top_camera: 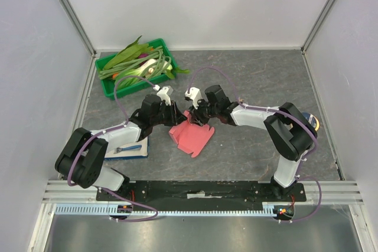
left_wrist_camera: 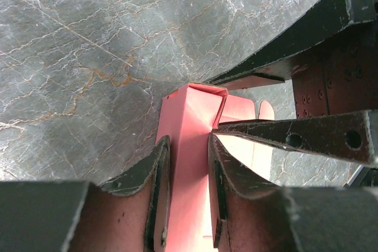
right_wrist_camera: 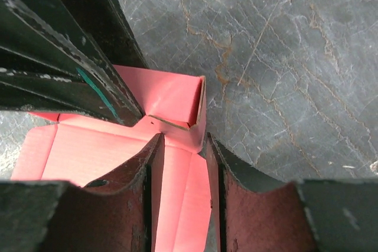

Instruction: Fold the paper box

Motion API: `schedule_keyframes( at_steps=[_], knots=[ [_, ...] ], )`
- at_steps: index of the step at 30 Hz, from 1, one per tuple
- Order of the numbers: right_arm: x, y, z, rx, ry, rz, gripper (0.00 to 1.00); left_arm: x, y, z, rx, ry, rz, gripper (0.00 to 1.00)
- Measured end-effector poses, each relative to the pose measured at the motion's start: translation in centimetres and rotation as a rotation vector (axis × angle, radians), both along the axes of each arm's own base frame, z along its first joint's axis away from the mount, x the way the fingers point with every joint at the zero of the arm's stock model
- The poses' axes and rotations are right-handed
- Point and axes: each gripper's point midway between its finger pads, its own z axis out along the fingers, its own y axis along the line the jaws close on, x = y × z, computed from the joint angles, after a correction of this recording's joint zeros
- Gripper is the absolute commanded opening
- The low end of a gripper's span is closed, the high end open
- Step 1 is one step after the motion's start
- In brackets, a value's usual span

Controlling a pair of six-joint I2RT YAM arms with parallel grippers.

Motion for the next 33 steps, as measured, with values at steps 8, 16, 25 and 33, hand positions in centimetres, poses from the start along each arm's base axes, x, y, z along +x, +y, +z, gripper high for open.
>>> schedule_keyframes(
  at_steps=[8,16,25,33],
  knots=[
    [0.5,0.6,0.1,-0.007,-0.078,-0.012,0.15,0.2,0.2,0.0,0.003,0.002,0.006,0.33],
    [1.0,0.8,0.0,-0.010,-0.112,-0.030,0.14,0.3,0.3,-0.1,0.002,0.005,0.011,0.40],
    [1.0,1.1,0.2,0.008,-0.130,-0.029,0.27,0.2,0.0,0.2,-0.012,0.003,-0.008,0.39],
    [1.3,1.1,0.0,0.003,-0.143,-0.028,0.00,0.1,-0.1,0.1,-0.011,0.010,-0.012,0.45]
  ],
)
